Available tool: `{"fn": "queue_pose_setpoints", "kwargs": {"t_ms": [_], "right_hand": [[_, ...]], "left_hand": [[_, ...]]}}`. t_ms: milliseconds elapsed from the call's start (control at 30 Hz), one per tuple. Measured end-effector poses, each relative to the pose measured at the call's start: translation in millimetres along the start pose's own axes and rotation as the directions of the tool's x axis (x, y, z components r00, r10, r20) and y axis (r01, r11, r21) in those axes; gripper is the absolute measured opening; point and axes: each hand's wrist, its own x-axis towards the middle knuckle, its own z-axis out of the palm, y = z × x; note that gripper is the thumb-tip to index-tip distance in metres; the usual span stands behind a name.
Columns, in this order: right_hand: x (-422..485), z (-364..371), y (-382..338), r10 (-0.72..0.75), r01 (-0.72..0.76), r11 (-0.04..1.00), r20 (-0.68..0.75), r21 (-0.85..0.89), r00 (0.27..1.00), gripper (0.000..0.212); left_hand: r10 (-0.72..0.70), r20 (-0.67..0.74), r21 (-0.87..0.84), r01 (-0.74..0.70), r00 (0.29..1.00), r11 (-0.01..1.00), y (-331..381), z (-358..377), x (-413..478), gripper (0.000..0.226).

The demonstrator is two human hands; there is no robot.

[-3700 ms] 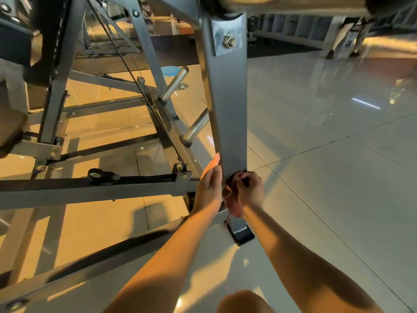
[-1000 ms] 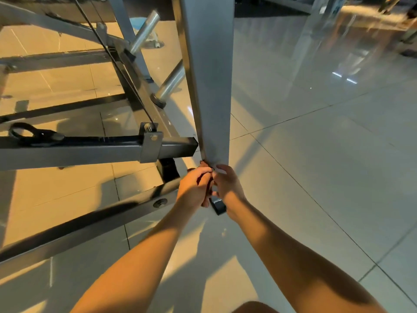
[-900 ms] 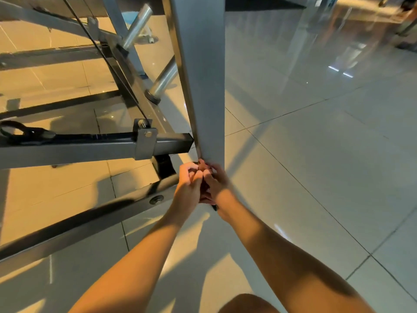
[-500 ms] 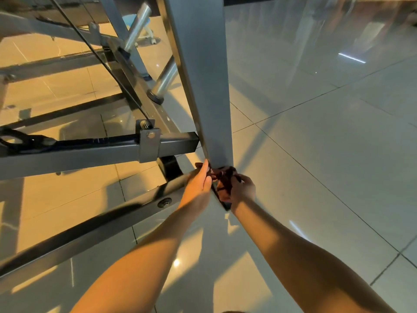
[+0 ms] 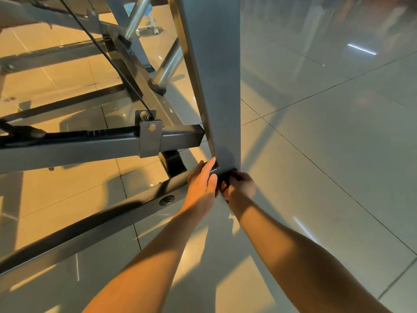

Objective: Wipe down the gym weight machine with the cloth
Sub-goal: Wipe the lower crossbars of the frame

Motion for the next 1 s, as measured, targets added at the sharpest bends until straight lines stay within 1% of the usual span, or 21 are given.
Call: {"fn": "queue_pose_setpoints", "kwargs": {"t_ms": [67,133,200,267,333,433,500,533,600,633,700,767,800,833,867,900,1000], "right_hand": [[-8,-3,-1,-0.015,0.016,1.000,0.049,-0.010,0.999,0.017],[-15,-4,-7,-0.109,0.111,0.994,0.111,-0.005,0.988,0.014],[-20,-3,-15,-0.231,0.233,0.973,0.114,0.000,0.966,0.013],[-23,0,-20,-0.299,0.305,0.951,0.094,-0.053,0.950,0.013],[-25,-1,-26,-0.286,0.296,0.950,0.104,-0.099,0.953,0.014],[-44,-9,-44,-0.207,0.239,0.955,0.185,-0.175,0.961,0.015],[-66,-8,-55,-0.177,0.230,0.950,0.242,-0.212,0.954,0.018],[-80,-5,-60,-0.172,0.227,0.953,0.262,-0.199,0.950,0.019],[-112,1,-69,-0.162,0.222,0.959,0.302,-0.175,0.939,0.026],[-128,3,-75,-0.162,0.229,0.958,0.330,-0.174,0.930,0.029],[-156,9,-91,-0.167,0.243,0.957,0.378,-0.160,0.910,0.032],[-185,13,-110,-0.178,0.245,0.962,0.401,-0.124,0.899,0.037],[-199,15,-119,-0.174,0.241,0.963,0.409,-0.119,0.896,0.038],[-213,17,-128,-0.166,0.240,0.962,0.421,-0.130,0.892,0.038],[-225,19,-134,-0.158,0.241,0.959,0.431,-0.146,0.888,0.037],[-234,21,-139,-0.166,0.259,0.953,0.439,-0.160,0.883,0.037],[-265,25,-159,-0.204,0.372,0.885,0.484,-0.281,0.851,0.033]], "left_hand": [[-0.011,0.029,-0.024,0.011,1.000,1.000,3,0,-2,0.050],[-0.038,0.054,-0.076,0.042,0.998,0.996,6,-1,-4,0.050],[-0.059,0.042,-0.116,0.064,0.997,0.991,6,-1,-3,0.047],[-0.066,0.043,-0.105,0.070,0.997,0.992,6,-2,-2,0.045],[-0.084,0.068,-0.145,0.093,0.994,0.985,12,-7,-4,0.045],[-0.147,0.117,-0.217,0.170,0.982,0.961,35,-23,-10,0.048],[-0.140,0.143,-0.324,0.180,0.980,0.929,44,-36,-18,0.057],[-0.116,0.130,-0.339,0.154,0.985,0.928,49,-46,-24,0.054],[-0.098,0.012,-0.266,0.097,0.995,0.959,82,-72,-47,0.032],[-0.085,-0.044,-0.208,0.074,0.995,0.975,98,-87,-57,0.026],[-0.063,-0.113,-0.106,0.051,0.992,0.993,119,-113,-71,0.025],[-0.086,-0.172,-0.011,0.086,0.981,0.996,134,-136,-79,0.027],[-0.122,-0.166,0.015,0.126,0.979,0.992,144,-146,-82,0.030],[-0.185,-0.161,0.005,0.188,0.969,0.982,154,-155,-85,0.034],[-0.265,-0.149,-0.035,0.262,0.953,0.964,161,-163,-89,0.038],[-0.331,-0.138,-0.084,0.322,0.933,0.943,168,-170,-91,0.038],[-0.439,-0.127,-0.230,0.404,0.889,0.885,200,-187,-100,0.019]]}}
